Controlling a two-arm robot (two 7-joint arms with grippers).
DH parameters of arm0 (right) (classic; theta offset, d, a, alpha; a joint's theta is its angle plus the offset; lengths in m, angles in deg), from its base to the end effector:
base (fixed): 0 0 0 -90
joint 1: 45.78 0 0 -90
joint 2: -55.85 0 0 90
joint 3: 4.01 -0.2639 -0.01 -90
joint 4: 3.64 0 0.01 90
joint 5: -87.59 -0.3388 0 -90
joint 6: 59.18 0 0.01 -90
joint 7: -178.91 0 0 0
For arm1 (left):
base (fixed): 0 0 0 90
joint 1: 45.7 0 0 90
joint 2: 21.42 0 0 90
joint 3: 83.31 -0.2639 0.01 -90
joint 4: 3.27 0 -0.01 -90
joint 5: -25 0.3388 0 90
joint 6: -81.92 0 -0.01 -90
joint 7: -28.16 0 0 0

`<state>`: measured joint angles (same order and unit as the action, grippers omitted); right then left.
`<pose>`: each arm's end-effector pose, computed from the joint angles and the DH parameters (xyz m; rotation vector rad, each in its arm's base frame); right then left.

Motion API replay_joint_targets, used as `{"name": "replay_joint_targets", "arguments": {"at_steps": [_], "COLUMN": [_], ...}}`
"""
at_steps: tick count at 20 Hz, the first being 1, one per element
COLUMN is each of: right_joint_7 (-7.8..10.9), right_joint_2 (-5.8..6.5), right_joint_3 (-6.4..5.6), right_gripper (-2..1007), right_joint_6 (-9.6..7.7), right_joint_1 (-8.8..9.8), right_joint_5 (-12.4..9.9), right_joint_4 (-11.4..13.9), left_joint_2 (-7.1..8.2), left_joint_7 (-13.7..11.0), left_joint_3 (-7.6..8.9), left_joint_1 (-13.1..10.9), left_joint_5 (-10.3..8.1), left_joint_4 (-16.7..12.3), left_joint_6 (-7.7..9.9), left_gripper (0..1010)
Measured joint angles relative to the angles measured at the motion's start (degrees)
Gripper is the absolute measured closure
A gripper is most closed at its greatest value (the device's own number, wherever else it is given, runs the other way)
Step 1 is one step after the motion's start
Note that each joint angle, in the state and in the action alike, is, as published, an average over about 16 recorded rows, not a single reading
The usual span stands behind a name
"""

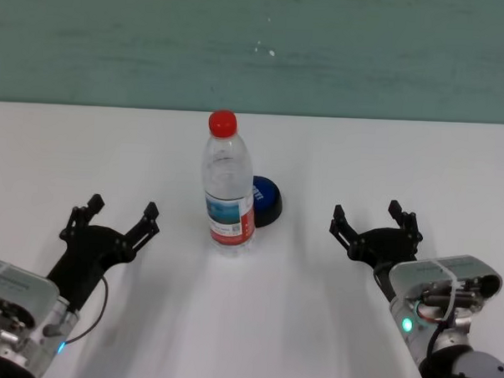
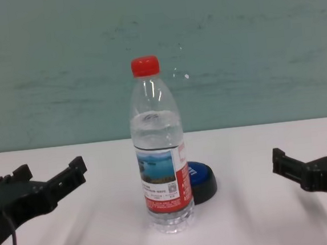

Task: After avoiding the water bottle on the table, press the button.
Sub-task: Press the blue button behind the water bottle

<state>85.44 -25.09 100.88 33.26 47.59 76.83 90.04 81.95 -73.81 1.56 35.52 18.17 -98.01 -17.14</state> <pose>0.3306 0.0514 -0.2824 0.0396 0.0388 -1.3663 0.3153 0.0253 -0.2959 0.0297 -0.1210 1.2417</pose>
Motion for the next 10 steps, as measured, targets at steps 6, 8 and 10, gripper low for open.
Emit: {"name": "replay_joint_targets", "arguments": {"at_steps": [6,8,10], "right_joint_7": [0.00,0.00,0.00], "right_joint_2": [0.00,0.00,0.00], "right_joint_3": [0.00,0.00,0.00], "right_gripper": [1,1,1], "right_joint_6": [0.00,0.00,0.00], "right_joint_1": [0.00,0.00,0.00], "right_joint_5": [0.0,0.0,0.0], "right_joint_4": [0.0,0.0,0.0], "left_joint_2": [-0.49,-0.69,-0.89], "left_joint_7": [0.4,0.5,0.6], "left_joint_3": [0.19,0.16,0.10], "left_joint_1": [1.1,1.4,1.8], "left_joint_5": [0.29,0.41,0.55], "left_joint_4": [0.9,1.2,1.5], "left_joint_6": [0.16,0.22,0.28], "left_gripper": [0,0,0]}}
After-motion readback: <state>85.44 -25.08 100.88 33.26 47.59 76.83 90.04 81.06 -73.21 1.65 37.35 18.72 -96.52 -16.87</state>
